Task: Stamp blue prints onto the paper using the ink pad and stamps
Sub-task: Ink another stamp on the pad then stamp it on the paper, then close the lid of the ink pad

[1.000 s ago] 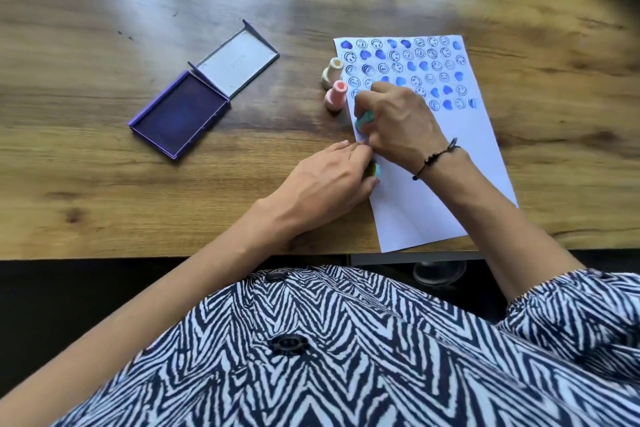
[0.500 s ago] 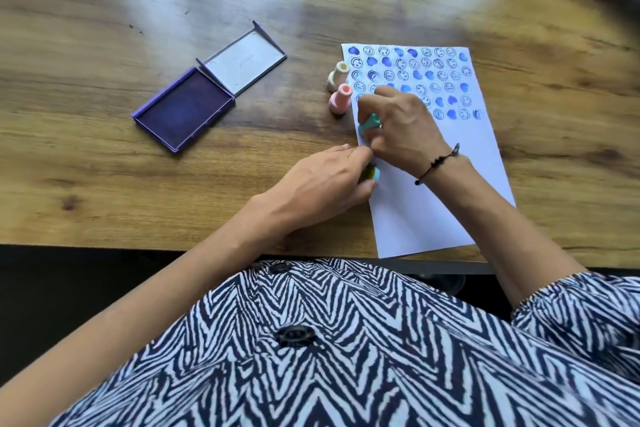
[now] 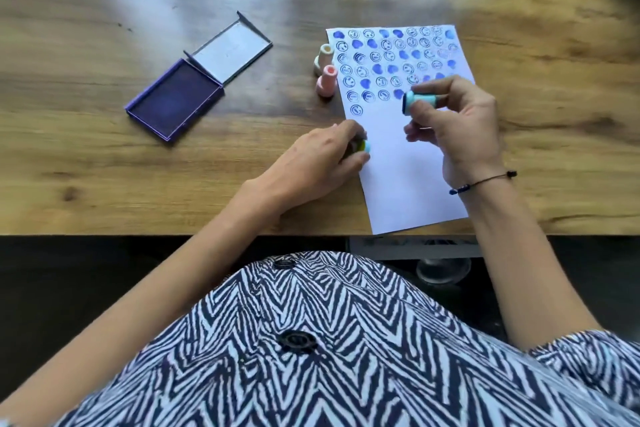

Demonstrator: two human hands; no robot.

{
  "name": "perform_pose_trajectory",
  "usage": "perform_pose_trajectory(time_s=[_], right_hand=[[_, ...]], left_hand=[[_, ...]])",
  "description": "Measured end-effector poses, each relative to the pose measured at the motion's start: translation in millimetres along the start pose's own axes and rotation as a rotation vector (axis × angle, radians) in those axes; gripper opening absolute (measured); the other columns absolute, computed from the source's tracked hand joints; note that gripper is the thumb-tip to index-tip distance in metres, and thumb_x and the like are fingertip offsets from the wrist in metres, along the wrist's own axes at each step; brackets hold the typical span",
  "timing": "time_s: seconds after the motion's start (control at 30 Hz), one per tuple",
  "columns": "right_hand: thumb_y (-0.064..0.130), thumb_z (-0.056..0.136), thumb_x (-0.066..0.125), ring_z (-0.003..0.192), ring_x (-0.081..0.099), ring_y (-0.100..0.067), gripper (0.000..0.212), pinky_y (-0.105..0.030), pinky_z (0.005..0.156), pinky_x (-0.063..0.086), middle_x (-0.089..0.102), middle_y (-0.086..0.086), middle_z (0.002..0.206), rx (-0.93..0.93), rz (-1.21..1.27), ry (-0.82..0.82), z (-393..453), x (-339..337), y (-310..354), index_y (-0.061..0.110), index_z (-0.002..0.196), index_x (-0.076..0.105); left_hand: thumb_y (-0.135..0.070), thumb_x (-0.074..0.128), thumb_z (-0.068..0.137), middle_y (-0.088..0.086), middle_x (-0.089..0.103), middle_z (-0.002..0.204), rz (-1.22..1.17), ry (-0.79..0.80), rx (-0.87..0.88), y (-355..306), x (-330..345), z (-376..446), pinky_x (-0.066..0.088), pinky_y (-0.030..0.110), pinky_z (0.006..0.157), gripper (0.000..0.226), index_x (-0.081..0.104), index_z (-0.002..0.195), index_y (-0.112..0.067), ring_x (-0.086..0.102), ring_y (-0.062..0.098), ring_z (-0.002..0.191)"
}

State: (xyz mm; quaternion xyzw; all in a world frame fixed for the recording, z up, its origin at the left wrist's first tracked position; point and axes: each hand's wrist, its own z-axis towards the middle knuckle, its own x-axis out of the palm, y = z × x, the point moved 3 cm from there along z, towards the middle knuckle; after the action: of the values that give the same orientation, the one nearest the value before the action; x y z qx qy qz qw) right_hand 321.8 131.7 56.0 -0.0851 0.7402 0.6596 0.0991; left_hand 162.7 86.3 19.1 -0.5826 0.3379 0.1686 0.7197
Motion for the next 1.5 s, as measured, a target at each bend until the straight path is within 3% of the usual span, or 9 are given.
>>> perform_pose_trajectory(time_s=[0.13,0.27,0.4,0.7,0.93,1.1,1.2,1.3,1.5], right_hand=[[-0.004,0.081,0.058,0.046,0.057,-0.012,0.022,-0.027,0.054,0.053,0.057,-0.005,0.073,0.050,0.168,0.069,-20.3,10.8,-2.5,0.017,0.079,0.061],[-0.003,0.081,0.060,0.050,0.059,-0.012,0.020,-0.027,0.057,0.055,0.062,-0.003,0.074,-0.021,0.197,0.156,-36.2,24.5,3.7,0.017,0.080,0.062],[-0.002,0.079,0.063,0.051,0.060,-0.008,0.022,-0.023,0.056,0.055,0.063,-0.001,0.074,-0.100,0.138,0.164,-42.5,30.1,10.7,0.021,0.079,0.061],[0.001,0.080,0.063,0.052,0.060,-0.009,0.020,-0.024,0.057,0.055,0.065,0.000,0.074,-0.149,0.113,0.171,-48.2,32.7,8.9,0.021,0.081,0.062],[0.000,0.079,0.063,0.049,0.059,-0.009,0.016,-0.022,0.055,0.053,0.064,0.010,0.061,-0.164,0.170,0.141,-48.7,39.8,6.6,0.015,0.081,0.063],[0.003,0.079,0.065,0.051,0.060,-0.012,0.012,-0.027,0.054,0.053,0.063,0.001,0.067,-0.180,0.070,0.143,-39.6,51.3,10.6,0.014,0.080,0.061],[0.012,0.077,0.067,0.071,0.062,-0.022,0.009,-0.035,0.069,0.052,0.066,-0.007,0.080,-0.326,-0.370,0.141,-21.7,62.1,13.5,0.009,0.085,0.064],[0.015,0.080,0.061,0.088,0.057,-0.031,0.018,-0.036,0.075,0.042,0.062,-0.015,0.095,-0.497,-0.762,0.164,-9.5,74.7,13.0,0.007,0.096,0.059],[0.015,0.082,0.058,0.093,0.055,-0.036,0.027,-0.038,0.072,0.043,0.061,-0.019,0.102,-0.571,-0.894,0.167,-7.1,80.9,5.2,0.005,0.105,0.049]], left_hand=[[-0.019,0.055,0.087,0.011,0.067,0.108,-0.437,-0.191,-0.133,4.5,-6.8,-4.9,0.049,0.035,0.091,0.023,0.054,0.108,-0.010,0.063,0.019,0.100],[-0.022,0.057,0.081,0.000,0.064,0.099,-0.785,-0.233,-0.178,6.3,-7.7,-6.3,0.048,0.026,0.085,0.022,0.056,0.102,-0.018,0.061,0.008,0.093],[-0.018,0.060,0.079,-0.009,0.064,0.091,-0.854,-0.282,-0.162,3.1,-6.4,-8.8,0.048,0.013,0.073,0.018,0.058,0.096,-0.023,0.060,-0.004,0.081],[-0.002,0.058,0.083,-0.017,0.070,0.073,-0.912,-0.293,-0.108,-1.2,-8.2,-16.2,0.047,0.008,0.066,0.017,0.060,0.091,-0.016,0.061,-0.006,0.071],[-0.008,0.057,0.082,0.000,0.062,0.084,-0.900,-0.310,-0.110,-6.9,-11.6,-19.2,0.048,0.011,0.068,0.009,0.057,0.086,-0.015,0.061,-0.001,0.075],[-0.011,0.058,0.085,-0.004,0.061,0.081,-0.646,-0.322,-0.183,1.3,-21.5,-16.2,0.046,0.016,0.068,0.007,0.057,0.092,-0.009,0.057,-0.001,0.071],[-0.020,0.061,0.084,0.003,0.065,0.084,-0.308,-0.332,-0.285,17.1,-39.5,-8.7,0.045,0.024,0.069,0.014,0.063,0.095,-0.010,0.054,0.009,0.070],[-0.019,0.062,0.082,0.008,0.067,0.092,-0.110,-0.492,-0.341,32.4,-69.5,-1.4,0.044,0.017,0.073,0.020,0.063,0.098,-0.007,0.058,0.017,0.082],[-0.021,0.059,0.081,0.024,0.054,0.119,0.410,-0.452,-0.422,75.5,-107.0,25.2,0.028,0.035,0.098,0.038,0.051,0.112,0.000,0.043,0.037,0.114]])
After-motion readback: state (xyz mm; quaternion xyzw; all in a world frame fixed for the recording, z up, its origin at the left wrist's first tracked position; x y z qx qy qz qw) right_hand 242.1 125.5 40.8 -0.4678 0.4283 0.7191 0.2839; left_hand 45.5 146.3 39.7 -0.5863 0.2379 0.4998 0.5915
